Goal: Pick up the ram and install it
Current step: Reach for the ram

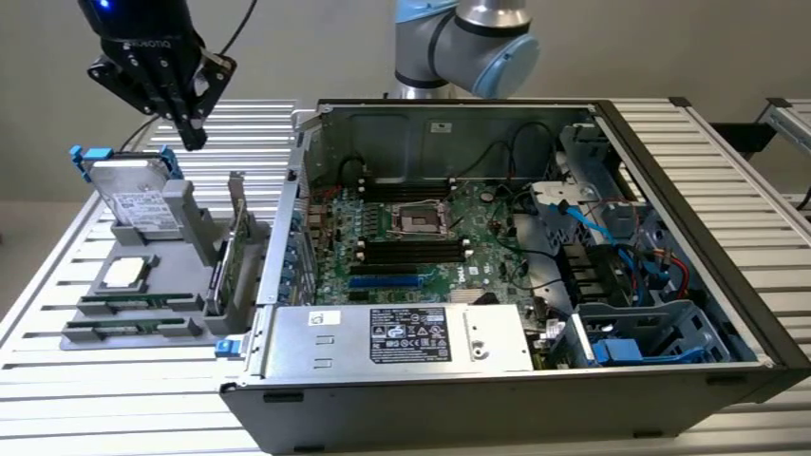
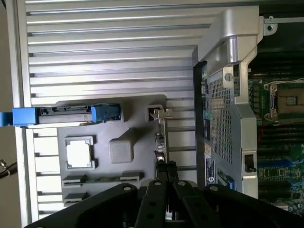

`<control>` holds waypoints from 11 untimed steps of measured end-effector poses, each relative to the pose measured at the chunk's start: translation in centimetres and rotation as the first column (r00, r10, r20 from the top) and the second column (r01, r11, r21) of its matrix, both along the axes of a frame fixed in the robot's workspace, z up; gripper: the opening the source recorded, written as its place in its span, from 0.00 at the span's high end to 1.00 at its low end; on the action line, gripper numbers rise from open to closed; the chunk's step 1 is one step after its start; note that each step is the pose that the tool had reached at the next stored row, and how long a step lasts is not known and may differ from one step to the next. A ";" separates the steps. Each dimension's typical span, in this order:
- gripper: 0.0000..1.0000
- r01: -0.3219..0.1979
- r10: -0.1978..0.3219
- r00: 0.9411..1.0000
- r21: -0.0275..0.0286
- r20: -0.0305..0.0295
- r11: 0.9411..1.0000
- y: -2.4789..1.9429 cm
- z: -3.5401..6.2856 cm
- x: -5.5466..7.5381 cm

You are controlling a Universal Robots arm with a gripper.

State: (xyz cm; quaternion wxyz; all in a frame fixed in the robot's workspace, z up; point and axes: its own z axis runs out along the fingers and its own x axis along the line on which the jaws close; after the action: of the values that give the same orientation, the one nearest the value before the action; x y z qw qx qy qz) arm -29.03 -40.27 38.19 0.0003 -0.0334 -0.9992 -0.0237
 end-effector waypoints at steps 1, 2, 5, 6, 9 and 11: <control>0.90 -0.001 0.001 1.000 0.000 -0.003 1.000 -0.07 -0.10 -0.2; 0.90 -0.001 0.001 1.000 0.000 -0.006 1.000 -0.15 -0.21 -0.3; 0.90 -0.003 0.003 1.000 0.000 -0.019 1.000 -0.32 -0.46 -0.7; 0.90 -0.003 0.003 1.000 0.000 -0.023 1.000 -0.37 -0.52 -0.9; 0.90 -0.006 0.006 1.000 0.000 -0.028 1.000 -0.53 -0.75 -1.4; 0.90 -0.008 0.008 1.000 0.000 -0.029 1.000 -0.68 -0.90 -1.7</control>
State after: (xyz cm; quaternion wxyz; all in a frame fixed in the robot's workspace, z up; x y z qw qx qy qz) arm -30.72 -40.94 37.29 0.0147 -0.0298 -0.9992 -0.0232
